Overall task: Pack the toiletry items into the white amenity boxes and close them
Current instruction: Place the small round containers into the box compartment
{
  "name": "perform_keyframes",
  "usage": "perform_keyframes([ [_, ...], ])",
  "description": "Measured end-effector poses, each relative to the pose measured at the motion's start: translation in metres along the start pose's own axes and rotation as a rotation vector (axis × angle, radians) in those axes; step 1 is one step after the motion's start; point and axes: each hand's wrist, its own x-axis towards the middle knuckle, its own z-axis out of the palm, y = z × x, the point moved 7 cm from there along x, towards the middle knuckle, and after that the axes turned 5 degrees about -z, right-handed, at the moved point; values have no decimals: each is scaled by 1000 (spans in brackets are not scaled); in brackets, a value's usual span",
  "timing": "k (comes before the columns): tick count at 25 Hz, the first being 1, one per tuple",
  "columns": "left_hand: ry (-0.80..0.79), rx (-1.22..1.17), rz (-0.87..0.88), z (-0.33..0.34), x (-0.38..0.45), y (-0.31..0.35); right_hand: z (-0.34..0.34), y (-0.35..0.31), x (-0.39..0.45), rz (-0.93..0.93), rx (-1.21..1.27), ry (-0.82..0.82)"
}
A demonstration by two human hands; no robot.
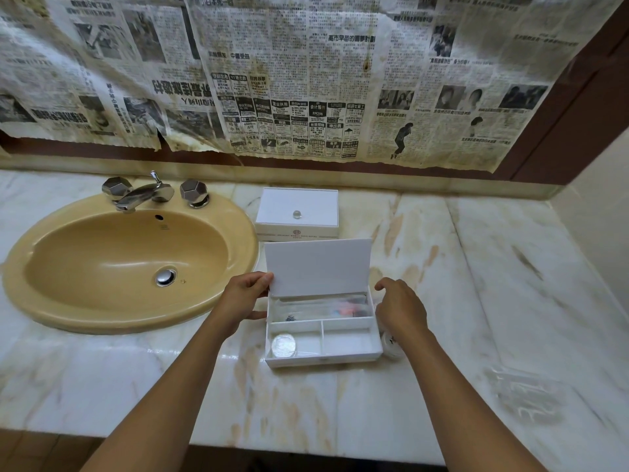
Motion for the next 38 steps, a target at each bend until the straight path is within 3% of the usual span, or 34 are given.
perform_keyframes([
  [8, -7, -7, 2, 1, -3, 2, 21, 13, 10, -7, -85, -186],
  [17, 4, -8, -5, 1, -3, 3, -12, 2, 2, 1, -17, -40],
  [22, 9, -6, -8, 0, -2, 2, -53, -46, -15, -86, -2, 116],
  [29, 4, -24, 0, 1, -3, 2, 17, -133, -60, -410, -171, -156],
  [38, -6, -39, -1, -1, -3, -2, 68, -147, -70, -455, -228, -273],
])
